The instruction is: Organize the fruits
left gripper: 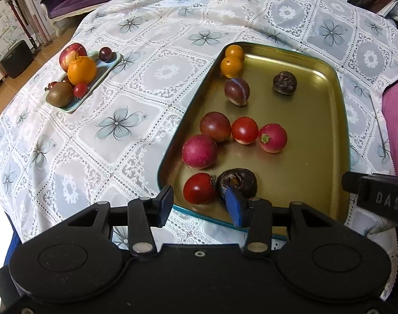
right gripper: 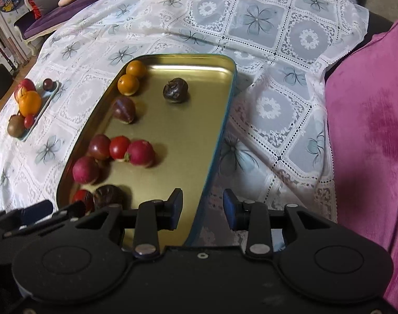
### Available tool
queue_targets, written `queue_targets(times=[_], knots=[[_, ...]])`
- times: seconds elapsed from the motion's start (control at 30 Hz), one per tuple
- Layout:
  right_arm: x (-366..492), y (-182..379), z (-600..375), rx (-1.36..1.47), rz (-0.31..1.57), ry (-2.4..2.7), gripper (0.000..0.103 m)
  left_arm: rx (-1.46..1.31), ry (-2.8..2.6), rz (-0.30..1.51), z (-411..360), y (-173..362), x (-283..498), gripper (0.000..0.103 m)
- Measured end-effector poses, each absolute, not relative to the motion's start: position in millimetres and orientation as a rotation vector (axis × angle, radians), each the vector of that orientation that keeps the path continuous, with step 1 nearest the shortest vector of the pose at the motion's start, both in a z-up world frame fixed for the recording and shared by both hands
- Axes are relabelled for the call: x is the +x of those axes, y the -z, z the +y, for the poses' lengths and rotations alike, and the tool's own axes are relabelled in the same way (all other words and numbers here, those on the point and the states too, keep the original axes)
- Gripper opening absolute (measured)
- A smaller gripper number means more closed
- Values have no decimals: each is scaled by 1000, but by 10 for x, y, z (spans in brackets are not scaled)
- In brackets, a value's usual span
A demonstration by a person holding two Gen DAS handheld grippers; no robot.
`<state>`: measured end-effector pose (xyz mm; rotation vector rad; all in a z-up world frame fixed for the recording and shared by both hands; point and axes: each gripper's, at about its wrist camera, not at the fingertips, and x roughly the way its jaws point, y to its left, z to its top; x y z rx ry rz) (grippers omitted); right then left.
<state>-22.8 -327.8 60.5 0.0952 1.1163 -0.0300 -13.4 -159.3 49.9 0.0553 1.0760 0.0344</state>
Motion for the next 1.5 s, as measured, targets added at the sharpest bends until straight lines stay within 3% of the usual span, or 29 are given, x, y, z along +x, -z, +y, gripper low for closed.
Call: queue_targets(times=[1.5], knots=[[-374, -593, -3171, 18, 1096, 31, 36, 52, -20, 1069, -1604, -502, -227, 52]])
